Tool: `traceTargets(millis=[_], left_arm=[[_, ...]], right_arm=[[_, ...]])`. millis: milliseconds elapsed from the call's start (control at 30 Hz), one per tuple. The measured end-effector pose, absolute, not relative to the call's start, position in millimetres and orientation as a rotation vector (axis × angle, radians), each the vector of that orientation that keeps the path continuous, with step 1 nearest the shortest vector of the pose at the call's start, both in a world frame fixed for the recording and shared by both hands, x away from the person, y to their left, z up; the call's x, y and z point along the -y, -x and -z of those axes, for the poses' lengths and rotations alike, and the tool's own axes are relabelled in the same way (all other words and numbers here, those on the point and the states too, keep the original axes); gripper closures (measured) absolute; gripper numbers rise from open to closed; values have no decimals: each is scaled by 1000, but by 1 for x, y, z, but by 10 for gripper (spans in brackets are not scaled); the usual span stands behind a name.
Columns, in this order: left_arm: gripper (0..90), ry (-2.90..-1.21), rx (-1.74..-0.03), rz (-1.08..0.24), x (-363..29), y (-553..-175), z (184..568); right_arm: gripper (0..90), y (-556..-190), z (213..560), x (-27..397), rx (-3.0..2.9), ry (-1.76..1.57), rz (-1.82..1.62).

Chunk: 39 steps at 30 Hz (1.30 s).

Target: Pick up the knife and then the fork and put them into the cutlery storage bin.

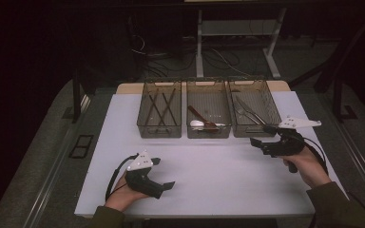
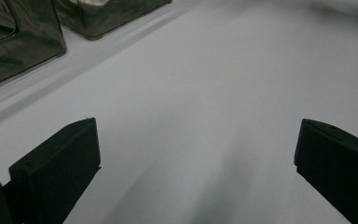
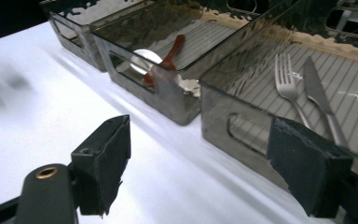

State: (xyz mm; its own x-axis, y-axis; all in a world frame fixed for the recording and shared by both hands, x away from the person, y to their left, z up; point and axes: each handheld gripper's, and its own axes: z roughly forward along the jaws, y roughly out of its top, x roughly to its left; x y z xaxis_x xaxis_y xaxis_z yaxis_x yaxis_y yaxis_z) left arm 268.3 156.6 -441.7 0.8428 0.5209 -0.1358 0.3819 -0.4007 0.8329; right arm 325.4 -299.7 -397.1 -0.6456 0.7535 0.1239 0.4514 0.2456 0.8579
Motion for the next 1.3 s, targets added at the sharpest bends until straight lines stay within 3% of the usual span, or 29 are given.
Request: traceTargets(millis=[1300], left_arm=[[0,-2036,-666,-183,-156,-267,441]], right_arm=[[184,-261,443,296,-2312,-1044,-1408]])
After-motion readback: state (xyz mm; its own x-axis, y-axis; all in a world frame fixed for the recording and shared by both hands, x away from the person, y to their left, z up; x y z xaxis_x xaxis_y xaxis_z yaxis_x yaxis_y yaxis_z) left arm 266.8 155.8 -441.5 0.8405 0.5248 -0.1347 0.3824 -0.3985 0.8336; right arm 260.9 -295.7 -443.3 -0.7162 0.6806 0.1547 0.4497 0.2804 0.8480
